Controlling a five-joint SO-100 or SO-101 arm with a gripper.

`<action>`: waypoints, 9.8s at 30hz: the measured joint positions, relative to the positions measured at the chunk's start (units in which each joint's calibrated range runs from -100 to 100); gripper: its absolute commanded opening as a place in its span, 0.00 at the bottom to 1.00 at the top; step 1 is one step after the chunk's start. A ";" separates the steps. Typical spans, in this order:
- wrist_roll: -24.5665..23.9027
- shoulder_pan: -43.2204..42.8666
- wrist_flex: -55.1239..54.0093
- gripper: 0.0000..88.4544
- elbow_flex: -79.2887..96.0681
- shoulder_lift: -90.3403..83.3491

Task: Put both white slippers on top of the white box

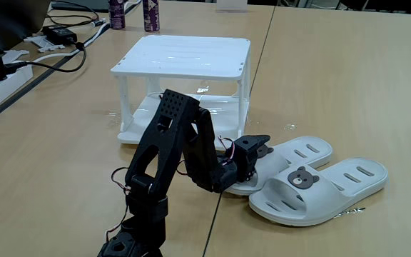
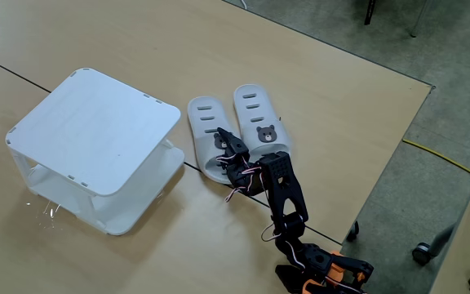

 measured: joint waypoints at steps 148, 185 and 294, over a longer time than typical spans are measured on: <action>0.00 -32.58 72.70 0.34 -73.85 -5.61; 0.00 -5.32 72.10 0.01 28.66 -99.71; 0.00 7.34 80.86 0.01 -28.21 -47.67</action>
